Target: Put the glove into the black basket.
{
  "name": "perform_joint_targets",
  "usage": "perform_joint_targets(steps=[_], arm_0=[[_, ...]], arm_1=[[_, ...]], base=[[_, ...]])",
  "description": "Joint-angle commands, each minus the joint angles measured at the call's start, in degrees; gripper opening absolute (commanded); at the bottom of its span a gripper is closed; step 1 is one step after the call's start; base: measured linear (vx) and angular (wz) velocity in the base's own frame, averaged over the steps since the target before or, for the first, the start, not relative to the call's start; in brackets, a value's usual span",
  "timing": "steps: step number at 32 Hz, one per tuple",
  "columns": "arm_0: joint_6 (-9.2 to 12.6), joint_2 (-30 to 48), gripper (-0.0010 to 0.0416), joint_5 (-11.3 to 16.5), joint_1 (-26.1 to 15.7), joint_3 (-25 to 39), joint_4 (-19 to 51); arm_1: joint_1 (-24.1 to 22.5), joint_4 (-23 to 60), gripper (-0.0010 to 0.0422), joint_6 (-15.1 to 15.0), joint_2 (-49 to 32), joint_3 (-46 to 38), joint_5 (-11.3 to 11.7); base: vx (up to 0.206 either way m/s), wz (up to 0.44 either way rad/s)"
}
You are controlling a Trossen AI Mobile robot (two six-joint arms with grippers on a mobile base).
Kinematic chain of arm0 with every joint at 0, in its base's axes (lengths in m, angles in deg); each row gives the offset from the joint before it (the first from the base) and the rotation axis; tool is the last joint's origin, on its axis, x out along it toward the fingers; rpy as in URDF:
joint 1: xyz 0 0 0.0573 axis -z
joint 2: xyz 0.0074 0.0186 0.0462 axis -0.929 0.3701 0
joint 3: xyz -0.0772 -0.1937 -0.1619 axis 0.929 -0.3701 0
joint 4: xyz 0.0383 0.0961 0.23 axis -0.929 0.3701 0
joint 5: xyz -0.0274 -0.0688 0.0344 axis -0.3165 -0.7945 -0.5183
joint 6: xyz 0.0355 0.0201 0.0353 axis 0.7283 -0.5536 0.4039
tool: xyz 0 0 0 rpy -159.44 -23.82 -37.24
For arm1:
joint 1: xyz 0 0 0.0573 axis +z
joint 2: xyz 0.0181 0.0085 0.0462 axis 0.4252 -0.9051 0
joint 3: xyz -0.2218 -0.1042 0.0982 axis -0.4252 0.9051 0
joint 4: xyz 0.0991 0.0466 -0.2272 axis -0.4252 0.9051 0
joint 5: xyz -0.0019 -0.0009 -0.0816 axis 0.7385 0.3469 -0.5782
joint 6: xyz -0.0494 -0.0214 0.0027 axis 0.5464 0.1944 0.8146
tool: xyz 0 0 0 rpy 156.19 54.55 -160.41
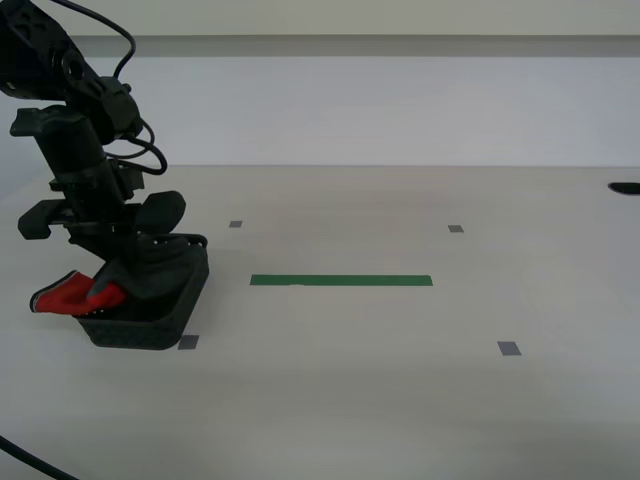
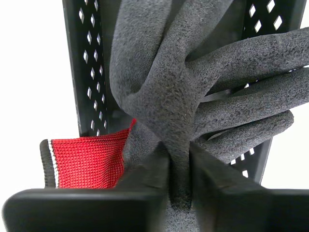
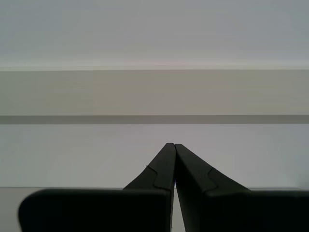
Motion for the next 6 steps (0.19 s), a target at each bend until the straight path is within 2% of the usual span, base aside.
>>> perform_joint_targets(steps=[1, 4, 5, 6], arm_0=[[0.0, 0.0, 0.0001, -0.04, -0.07, 0.04, -0.07], [0.0, 0.0, 0.0001, -0.04, -0.07, 0.04, -0.07], [0.0, 0.0, 0.0001, -0.04, -0.07, 0.04, -0.07], [0.0, 0.0, 0.0001, -0.04, -0.04, 0.04, -0.04]], arm_1=[[0.07, 0.17, 0.0102, 1.25, 0.0, -0.04, -0.26], [0.04, 0.28, 0.0142, 1.44, 0.0, -0.13, -0.31], [0.04, 4.42, 0.0202, 2.67, 0.0, -1.6, -3.89], [0.02, 7.72, 0.0227, 3.74, 0.07, -3.17, -5.68]], base=[[0.0, 0.0], [0.0, 0.0], [0.0, 0.0], [0.0, 0.0]])
